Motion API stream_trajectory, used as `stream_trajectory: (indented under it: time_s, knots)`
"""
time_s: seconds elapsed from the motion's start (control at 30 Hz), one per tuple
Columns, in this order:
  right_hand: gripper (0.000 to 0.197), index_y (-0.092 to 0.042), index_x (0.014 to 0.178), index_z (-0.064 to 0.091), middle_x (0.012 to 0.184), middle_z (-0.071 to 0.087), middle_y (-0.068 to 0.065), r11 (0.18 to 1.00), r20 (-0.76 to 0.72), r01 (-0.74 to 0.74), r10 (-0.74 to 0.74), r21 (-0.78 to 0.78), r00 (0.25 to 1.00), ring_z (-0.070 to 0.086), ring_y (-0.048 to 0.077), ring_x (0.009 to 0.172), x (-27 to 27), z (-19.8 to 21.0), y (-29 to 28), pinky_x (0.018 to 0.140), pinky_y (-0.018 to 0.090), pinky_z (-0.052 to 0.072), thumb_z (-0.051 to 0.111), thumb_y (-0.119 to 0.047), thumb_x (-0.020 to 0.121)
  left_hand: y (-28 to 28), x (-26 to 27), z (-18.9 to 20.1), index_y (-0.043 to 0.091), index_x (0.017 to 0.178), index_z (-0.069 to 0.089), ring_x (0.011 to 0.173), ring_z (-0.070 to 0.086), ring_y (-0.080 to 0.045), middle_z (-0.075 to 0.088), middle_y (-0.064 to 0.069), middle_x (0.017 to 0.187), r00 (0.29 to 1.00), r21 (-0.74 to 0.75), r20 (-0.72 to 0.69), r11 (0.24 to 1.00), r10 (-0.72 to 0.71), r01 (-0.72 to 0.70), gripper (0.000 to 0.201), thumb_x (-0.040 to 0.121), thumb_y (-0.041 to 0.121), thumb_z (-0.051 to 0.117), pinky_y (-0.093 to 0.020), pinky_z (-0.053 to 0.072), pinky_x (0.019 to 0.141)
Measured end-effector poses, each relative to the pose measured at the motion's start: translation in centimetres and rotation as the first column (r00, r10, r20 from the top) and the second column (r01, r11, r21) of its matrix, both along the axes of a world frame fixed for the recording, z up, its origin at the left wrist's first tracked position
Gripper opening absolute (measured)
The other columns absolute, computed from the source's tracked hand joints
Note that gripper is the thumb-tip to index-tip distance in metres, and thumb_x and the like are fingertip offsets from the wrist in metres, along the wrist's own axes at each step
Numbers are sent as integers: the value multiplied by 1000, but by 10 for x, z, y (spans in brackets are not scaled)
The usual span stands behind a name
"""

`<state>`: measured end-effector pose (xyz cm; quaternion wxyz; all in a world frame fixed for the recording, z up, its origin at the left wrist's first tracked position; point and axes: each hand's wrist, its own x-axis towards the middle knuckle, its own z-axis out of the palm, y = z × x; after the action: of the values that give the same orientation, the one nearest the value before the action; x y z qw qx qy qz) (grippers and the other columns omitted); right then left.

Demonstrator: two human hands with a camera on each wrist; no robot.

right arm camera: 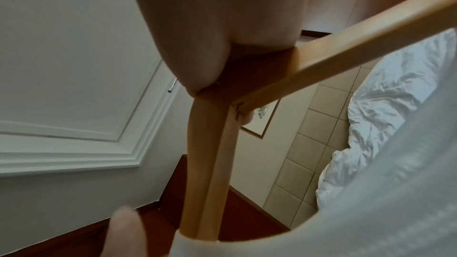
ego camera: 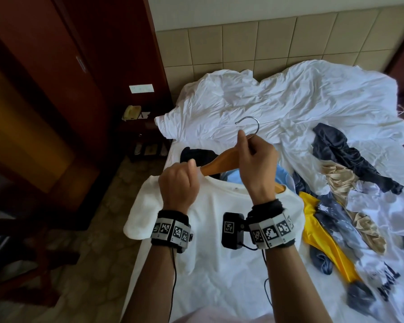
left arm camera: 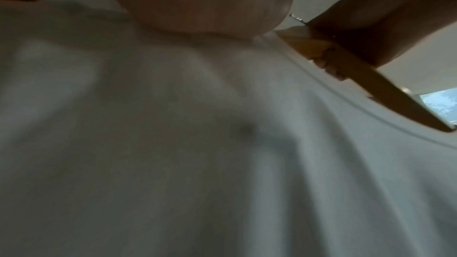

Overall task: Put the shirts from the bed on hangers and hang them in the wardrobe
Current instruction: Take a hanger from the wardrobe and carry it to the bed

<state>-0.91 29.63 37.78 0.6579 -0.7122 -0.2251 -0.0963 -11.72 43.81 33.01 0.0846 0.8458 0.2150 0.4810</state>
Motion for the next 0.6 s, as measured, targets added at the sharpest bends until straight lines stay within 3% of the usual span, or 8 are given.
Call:
stream_trajectory:
  time_s: [0.17,0.27,0.4,0.6]
  knots:
    - [53,2,64,53,52,45,-1,999,-15,43,-43,13,999,39,6,51,11,3,-17,51,16,29,60,-27,108,27,-16,-18,7,52,54,39,49,-26,49,-6,45,991,-160,-9,978,133,-133,79,112,43,17,-35,44,42]
    - [55,2,62,53,52,47,9,995,-4,92,-92,34,996,37,7,52,18,2,-27,51,21,28,60,-29,107,41,-29,-27,8,52,57,40,52,-28,50,-6,44,983,-300,17,939,181,-167,86,111,52,12,-42,46,44]
    - [57,4,62,53,54,49,18,993,0,109,-109,36,994,38,13,53,18,1,-29,51,27,30,60,-32,107,34,-36,-20,0,55,65,44,57,-29,55,-10,46,983,-285,25,943,184,-170,79,108,40,22,-38,46,46]
    - [57,3,61,51,53,47,17,993,2,109,-109,38,994,36,11,52,13,2,-28,51,25,28,59,-29,107,27,-39,-11,-7,63,69,52,56,-27,63,-18,56,976,-304,-80,928,200,-215,83,105,43,18,-30,36,55]
